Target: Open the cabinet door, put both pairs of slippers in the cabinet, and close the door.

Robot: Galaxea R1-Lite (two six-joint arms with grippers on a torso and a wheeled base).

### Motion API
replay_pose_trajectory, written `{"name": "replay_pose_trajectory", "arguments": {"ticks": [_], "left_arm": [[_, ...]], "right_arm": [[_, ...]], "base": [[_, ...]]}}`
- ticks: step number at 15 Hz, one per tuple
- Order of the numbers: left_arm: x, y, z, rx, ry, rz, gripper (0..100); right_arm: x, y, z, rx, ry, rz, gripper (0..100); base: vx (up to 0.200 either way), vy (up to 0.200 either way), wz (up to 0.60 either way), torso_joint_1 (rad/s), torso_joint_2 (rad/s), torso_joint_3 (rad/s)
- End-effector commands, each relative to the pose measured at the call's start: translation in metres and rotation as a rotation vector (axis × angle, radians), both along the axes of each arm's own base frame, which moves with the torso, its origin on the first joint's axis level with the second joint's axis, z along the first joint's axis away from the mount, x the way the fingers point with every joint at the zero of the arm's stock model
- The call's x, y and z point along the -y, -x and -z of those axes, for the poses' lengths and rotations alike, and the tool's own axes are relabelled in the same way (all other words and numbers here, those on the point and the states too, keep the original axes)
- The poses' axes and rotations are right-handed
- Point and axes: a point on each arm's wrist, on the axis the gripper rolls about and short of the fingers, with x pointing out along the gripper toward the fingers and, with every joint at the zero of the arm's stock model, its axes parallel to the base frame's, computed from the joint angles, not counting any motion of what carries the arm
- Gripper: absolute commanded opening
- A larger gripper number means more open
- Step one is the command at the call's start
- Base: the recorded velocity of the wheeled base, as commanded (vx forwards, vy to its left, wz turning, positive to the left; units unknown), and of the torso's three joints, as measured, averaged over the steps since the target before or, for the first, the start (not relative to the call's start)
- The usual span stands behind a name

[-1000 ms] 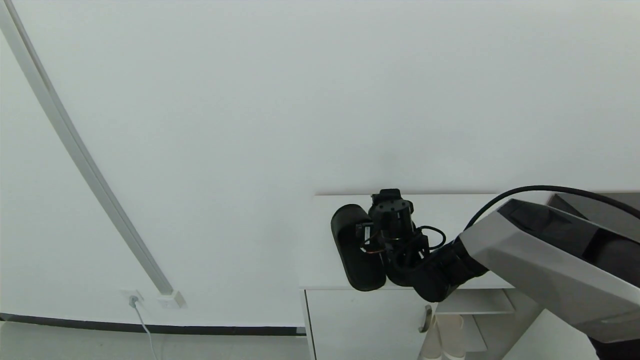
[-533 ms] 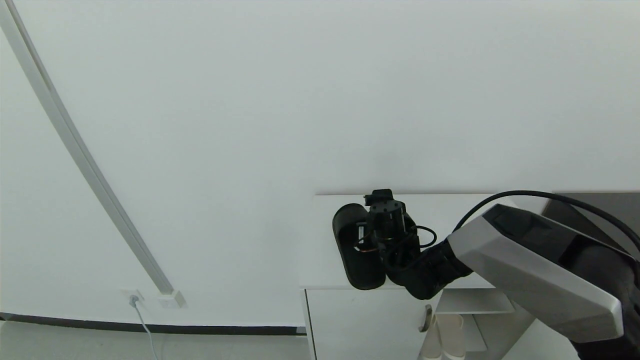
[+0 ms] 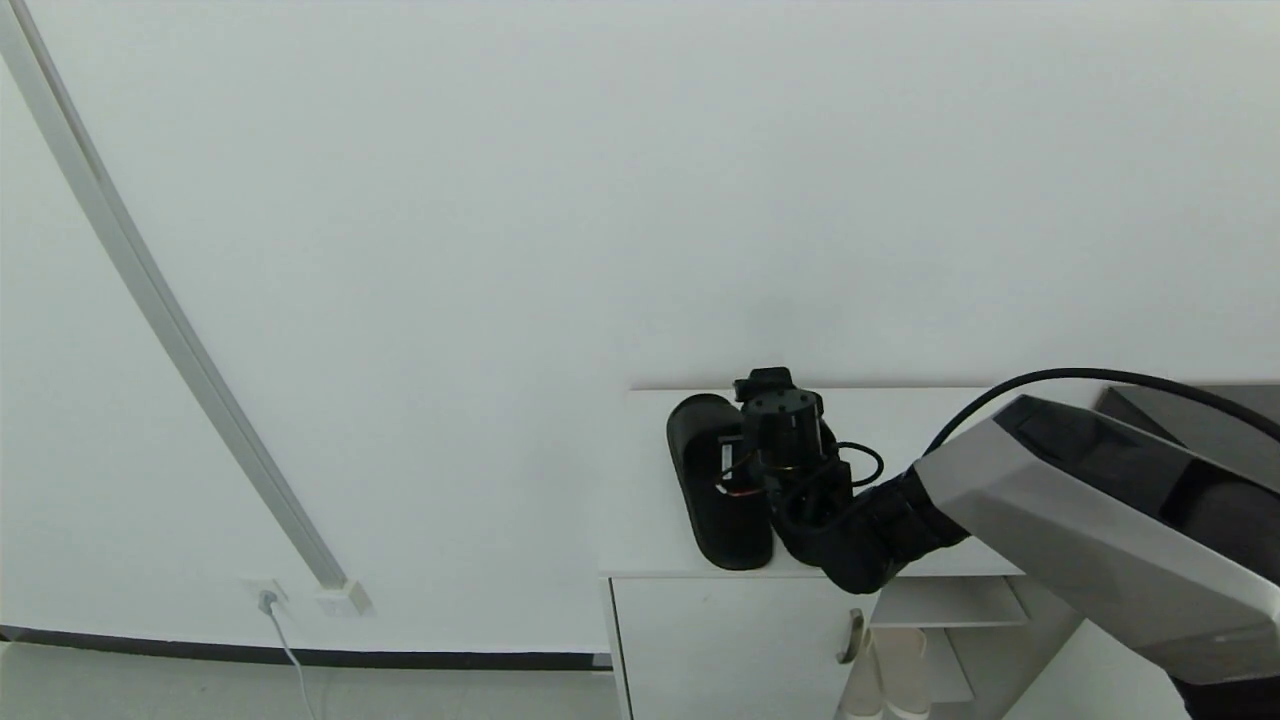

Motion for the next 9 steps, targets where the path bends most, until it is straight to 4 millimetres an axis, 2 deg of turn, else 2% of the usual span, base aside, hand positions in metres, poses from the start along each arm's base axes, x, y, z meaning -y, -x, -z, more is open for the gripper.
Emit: {"name": "replay_pose_trajectory", "arguments": {"ticks": [1, 2, 5, 9], "left_arm": [[0.000, 0.000, 0.000, -0.001, 0.000, 0.000, 0], [0.000, 0.000, 0.000, -0.001, 0.000, 0.001, 0], [0.000, 0.000, 0.000, -0.001, -0.001, 0.001, 0], [0.000, 0.000, 0.000, -0.001, -0.003, 0.001, 0]], "right_arm": [[0.020, 0.055, -0.051, 0.004, -0.002, -0.144, 0], [0.024, 0.067, -0.057, 0.000, 0.002, -0.170, 0], [0.060, 0.136, -0.076, -0.042, 0.010, -0.320, 0], [0.095, 0.187, -0.082, -0.064, -0.006, -0.453, 0]], "base": [[0.000, 0.000, 0.00, 0.000, 0.00, 0.000], [0.000, 0.000, 0.00, 0.000, 0.00, 0.000], [0.000, 0.000, 0.00, 0.000, 0.00, 0.000], [0.000, 0.000, 0.00, 0.000, 0.00, 0.000]]}}
